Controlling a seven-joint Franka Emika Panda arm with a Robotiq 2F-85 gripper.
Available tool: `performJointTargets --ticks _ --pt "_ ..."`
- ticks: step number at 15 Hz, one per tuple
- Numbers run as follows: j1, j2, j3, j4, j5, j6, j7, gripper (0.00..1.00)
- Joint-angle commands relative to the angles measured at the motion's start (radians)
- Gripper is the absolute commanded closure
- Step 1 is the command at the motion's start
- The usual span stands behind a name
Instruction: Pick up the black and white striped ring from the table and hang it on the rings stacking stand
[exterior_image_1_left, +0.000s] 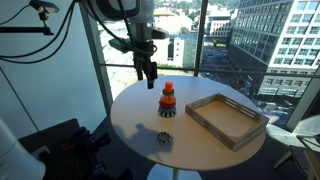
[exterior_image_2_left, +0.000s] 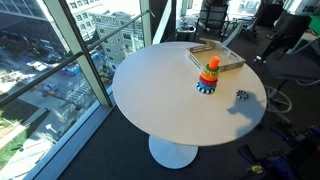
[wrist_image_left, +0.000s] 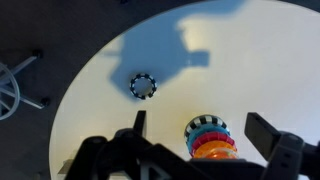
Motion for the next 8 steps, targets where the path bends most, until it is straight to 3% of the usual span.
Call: performJointTargets --ticks 1,4,8 --pt "-0.033 0.032 -0.021 0.020 0.011 -0.001 0.041 0.00" --pt "-0.060 0.073 -0.046 0.024 0.021 0.013 0.060 0.00" --pt "-0.080 0.148 -0.069 0.015 0.047 0.114 0.069 0.00"
